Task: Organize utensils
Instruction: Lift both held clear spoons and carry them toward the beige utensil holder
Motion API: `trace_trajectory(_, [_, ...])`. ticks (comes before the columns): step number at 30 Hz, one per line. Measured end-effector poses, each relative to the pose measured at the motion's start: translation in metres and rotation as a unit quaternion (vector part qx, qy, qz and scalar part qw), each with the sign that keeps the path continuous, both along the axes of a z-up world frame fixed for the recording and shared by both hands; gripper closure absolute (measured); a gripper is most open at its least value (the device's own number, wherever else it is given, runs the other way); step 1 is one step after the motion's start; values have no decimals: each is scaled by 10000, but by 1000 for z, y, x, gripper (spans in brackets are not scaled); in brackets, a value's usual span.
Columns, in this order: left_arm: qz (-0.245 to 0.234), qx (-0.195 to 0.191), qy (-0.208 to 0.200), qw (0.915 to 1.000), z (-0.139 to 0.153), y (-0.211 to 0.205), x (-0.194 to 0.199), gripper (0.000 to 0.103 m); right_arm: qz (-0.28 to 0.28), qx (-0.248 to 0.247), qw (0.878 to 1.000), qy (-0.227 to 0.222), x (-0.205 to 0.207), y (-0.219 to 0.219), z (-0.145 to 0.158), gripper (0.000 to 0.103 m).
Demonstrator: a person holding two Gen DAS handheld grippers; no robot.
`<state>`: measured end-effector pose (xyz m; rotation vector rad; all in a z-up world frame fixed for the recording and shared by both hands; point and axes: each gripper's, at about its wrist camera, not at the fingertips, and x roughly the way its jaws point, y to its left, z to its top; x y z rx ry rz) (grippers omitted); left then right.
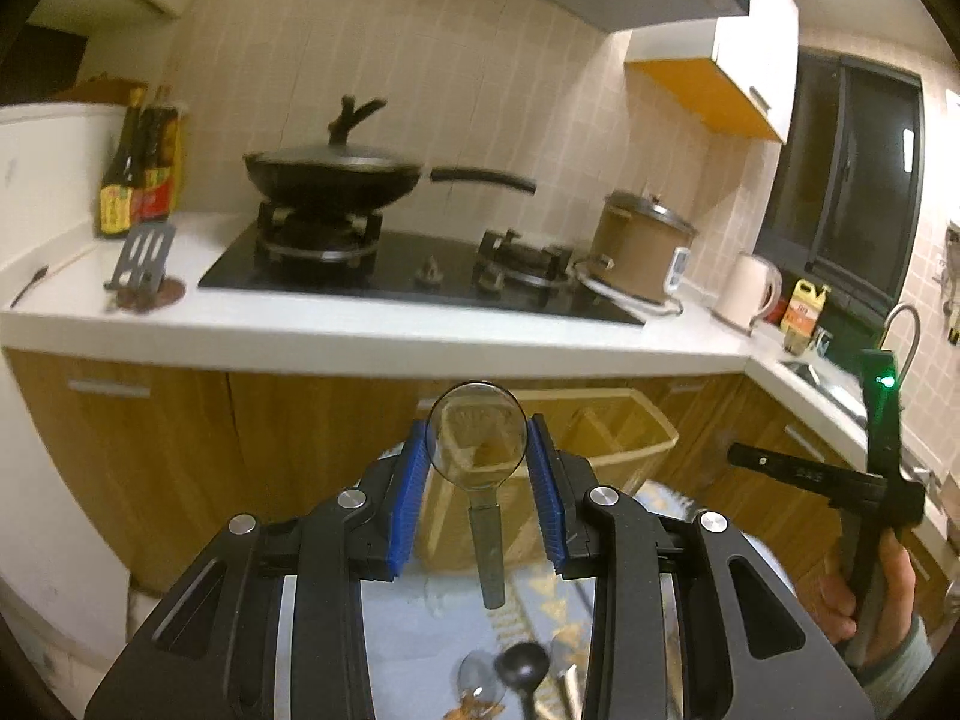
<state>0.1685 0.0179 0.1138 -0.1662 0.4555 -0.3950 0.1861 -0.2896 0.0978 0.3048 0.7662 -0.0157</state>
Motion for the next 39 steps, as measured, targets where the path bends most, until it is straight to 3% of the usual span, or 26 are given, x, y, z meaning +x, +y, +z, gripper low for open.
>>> trace_trajectory(4, [9,42,-138,9999,17,-10,2,72,348,18,9994,-56,10,8,14,98])
trace_trajectory(9, [-40,148,-98,9998,13,-15,-1,72,321,22,9979,558,22,-1,-25,91])
trace_trajectory(11, [-57,171,-44,9998,8,-16,-1,72,180,90,9956,915,26,-10,-44,67])
trace_trajectory(13, [-69,156,4,9999,4,-17,0,72,60,322,9908,1313,39,-21,-68,55])
trace_trajectory(17, [-105,169,42,9998,-1,-17,0,72,-205,194,9832,1802,70,-31,-97,55])
trace_trajectory(21, [-76,222,27,9997,-3,-13,0,72,-361,460,9709,2323,103,-36,-129,57])
trace_trajectory(23, [-68,212,53,9997,-5,-11,2,72,-481,350,9684,2420,113,-35,-138,70])
trace_trajectory(27, [-36,193,115,9997,-10,-6,6,72,-684,-4,9681,2412,128,-28,-145,77])
trace_trajectory(34, [0,49,231,9997,-19,2,15,72,-506,-886,9649,2420,136,-7,-146,79])
trace_trajectory(39, [1,57,271,9996,-21,3,18,72,-215,-1330,9632,2327,122,-1,-141,96])
